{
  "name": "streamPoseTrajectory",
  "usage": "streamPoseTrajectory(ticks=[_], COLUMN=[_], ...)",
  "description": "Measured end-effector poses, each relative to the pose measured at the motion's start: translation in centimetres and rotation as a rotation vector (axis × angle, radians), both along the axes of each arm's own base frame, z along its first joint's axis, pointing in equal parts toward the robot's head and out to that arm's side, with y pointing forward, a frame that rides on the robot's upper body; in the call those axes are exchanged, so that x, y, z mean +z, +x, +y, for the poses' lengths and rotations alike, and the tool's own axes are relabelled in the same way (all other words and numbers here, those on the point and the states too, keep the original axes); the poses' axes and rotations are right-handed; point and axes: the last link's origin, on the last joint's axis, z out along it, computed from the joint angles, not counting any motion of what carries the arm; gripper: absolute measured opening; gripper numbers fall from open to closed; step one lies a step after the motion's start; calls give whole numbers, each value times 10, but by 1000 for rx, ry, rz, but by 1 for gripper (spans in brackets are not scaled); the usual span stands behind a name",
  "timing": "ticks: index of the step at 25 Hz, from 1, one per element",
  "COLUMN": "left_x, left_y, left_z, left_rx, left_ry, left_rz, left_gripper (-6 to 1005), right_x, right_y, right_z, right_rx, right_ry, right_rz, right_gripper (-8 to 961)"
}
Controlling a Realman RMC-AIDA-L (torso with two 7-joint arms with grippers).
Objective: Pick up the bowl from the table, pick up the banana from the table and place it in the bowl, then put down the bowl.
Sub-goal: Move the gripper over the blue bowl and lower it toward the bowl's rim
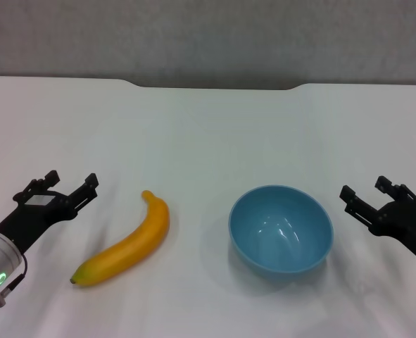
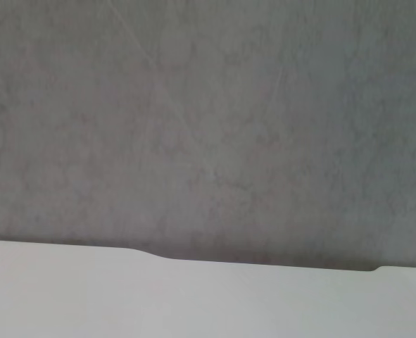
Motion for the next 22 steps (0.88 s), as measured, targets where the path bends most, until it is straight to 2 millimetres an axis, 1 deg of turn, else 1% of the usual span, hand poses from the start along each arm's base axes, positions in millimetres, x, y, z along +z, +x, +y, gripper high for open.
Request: streamPoseTrajectory(ticks=[9, 12, 14, 17, 20, 22], left_x=[1, 4, 6, 9, 17, 23], left_y=[3, 12, 22, 36, 51, 59], left_z=[0, 2, 5, 9, 12, 11], left_rx=[-15, -46, -79, -76, -59, -42], left_ry=[-24, -49, -71, -108, -105, -103], left_rz=[-25, -49, -46, 0, 67, 76], left_gripper=[873, 872, 872, 871, 870, 869], right_x=[1, 3, 5, 6, 7, 7], right_y=[-1, -4, -8, -15, -23, -31], right_z=[1, 3, 5, 10, 17, 24], right_rx=[0, 16, 26, 42, 42, 40], right_ry=[-1, 3, 1, -19, -50, -75], right_rz=[1, 11, 19, 28, 17, -4], right_gripper=[851, 850, 850, 850, 850, 851])
